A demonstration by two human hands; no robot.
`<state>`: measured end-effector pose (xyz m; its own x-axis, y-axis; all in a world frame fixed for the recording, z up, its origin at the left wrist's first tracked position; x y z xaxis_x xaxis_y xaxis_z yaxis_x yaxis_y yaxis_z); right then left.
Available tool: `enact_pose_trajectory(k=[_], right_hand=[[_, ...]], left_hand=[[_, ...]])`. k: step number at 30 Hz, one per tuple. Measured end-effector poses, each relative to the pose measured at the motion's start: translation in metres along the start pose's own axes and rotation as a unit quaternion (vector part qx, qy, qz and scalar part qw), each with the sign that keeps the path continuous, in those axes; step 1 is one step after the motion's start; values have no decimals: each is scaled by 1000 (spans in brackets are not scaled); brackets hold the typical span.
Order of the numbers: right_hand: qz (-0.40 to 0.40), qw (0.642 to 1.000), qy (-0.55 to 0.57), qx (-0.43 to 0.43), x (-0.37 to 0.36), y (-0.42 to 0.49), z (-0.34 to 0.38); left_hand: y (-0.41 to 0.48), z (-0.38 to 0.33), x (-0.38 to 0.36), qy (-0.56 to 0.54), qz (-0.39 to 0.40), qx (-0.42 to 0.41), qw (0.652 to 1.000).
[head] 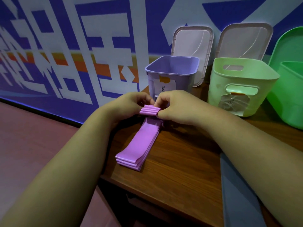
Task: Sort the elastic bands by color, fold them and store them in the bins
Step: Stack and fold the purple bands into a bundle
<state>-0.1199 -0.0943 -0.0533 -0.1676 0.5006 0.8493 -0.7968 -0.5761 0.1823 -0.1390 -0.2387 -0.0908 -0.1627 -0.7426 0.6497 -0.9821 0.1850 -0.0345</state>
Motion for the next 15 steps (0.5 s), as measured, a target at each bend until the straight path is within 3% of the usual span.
enact_pose_trajectory(k=[7,11,15], right_hand=[[86,996,-30,1,-26,0,-5],[105,993,-38,31,-23,-5,3],[102,995,12,-6,-15,-9,-3]], left_hand=[[-3,9,-5,-87,28,43,995],[-5,5,-14,-76,92,25,993],[-2,6,-15,9,99,8,995]])
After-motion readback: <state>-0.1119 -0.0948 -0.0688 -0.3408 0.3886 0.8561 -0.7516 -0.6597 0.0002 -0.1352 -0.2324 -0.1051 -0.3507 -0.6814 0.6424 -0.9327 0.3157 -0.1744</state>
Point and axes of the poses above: each hand's wrist, its own y-axis towards the middle knuckle, its own x-axis out of the back of the hand, z = x × y, the point moved 10 cm from there along y, towards the middle knuckle, and after that the axes turned 4 degrees about x, right-handed, at the moved point
